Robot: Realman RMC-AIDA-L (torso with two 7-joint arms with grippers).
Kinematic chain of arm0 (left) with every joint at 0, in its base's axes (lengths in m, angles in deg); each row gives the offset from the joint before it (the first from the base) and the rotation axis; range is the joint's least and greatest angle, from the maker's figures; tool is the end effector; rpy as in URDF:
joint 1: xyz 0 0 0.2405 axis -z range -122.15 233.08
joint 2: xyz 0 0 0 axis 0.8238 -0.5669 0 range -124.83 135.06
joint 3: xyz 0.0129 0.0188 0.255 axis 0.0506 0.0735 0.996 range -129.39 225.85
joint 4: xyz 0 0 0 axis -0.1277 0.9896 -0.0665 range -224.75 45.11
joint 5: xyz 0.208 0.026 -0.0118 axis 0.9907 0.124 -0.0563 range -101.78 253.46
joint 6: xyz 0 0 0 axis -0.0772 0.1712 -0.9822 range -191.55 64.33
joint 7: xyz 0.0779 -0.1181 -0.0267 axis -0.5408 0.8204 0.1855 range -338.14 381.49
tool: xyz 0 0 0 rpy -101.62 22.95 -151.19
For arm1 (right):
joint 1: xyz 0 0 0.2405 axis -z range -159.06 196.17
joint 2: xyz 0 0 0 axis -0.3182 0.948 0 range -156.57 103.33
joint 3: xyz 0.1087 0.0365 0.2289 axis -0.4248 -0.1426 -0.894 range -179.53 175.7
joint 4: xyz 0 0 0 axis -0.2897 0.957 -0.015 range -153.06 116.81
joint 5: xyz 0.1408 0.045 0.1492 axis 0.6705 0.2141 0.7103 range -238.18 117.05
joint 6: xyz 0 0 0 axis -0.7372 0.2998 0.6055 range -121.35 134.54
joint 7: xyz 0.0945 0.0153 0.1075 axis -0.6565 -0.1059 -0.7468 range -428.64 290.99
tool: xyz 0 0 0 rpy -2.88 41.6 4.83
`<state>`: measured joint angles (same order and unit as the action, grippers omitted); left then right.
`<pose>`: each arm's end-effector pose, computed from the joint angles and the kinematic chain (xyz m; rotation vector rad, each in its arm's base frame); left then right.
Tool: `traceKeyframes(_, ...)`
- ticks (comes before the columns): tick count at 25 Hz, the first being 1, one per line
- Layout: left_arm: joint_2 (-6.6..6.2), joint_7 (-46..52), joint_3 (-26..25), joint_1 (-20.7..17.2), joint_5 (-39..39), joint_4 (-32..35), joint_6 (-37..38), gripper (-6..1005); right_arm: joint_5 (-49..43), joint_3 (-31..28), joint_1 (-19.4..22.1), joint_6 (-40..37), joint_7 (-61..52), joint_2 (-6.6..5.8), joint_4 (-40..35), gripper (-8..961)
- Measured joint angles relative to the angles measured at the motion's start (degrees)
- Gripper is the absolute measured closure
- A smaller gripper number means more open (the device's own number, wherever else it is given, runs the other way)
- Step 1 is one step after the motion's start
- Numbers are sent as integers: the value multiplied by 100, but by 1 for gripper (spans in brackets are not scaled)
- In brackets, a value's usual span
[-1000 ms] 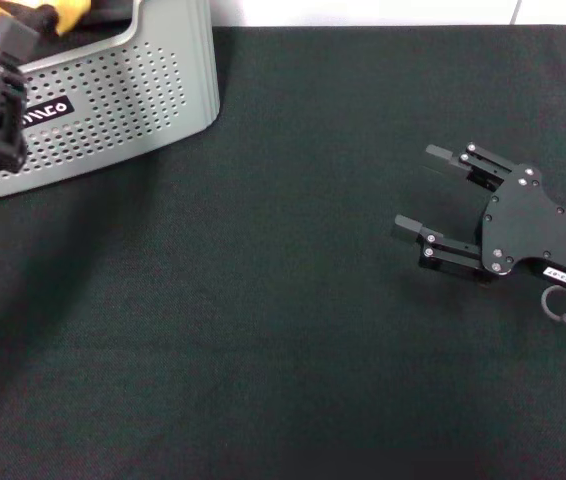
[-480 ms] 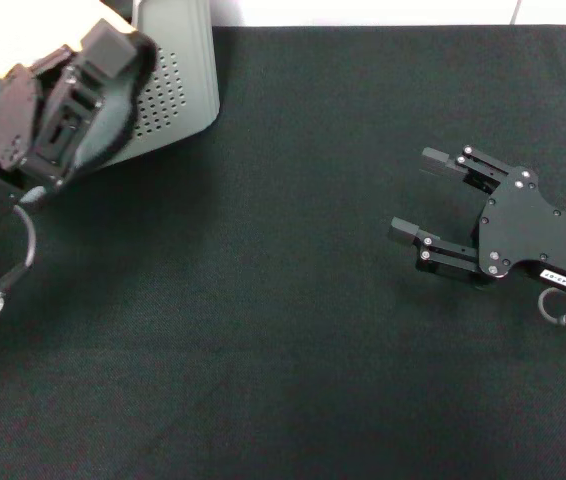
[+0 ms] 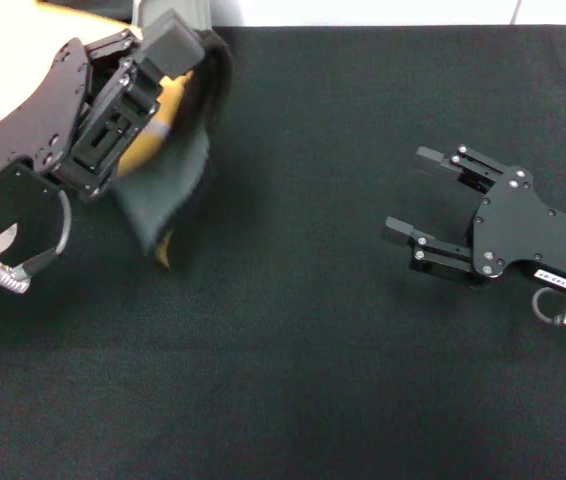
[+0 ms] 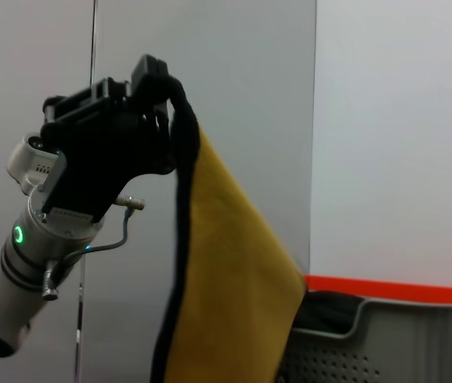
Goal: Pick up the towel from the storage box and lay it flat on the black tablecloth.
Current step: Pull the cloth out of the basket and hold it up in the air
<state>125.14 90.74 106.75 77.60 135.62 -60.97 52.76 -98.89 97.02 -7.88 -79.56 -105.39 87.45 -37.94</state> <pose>-0.2067 0.2642 0.0393 -2.3001 -0.2356 -1.9014 0.2315 0.2988 -0.0386 -2.4880 0.0589 1.1497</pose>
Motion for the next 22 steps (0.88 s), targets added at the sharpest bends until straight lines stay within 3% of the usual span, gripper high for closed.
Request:
traceKeyframes(4,1,28,327,24,-308,126,0,999,-80,10,-57,-62,5,90,-20,200)
traceKeyframes(13,11,115,360,113,-572,287,-10,999,-153,-3,-49,-219,9,114,-22,201)
traceKeyframes(22,22,-120,333,117,-665,289,-47,999,-144,-32,101,-1017,9,5,-27,202)
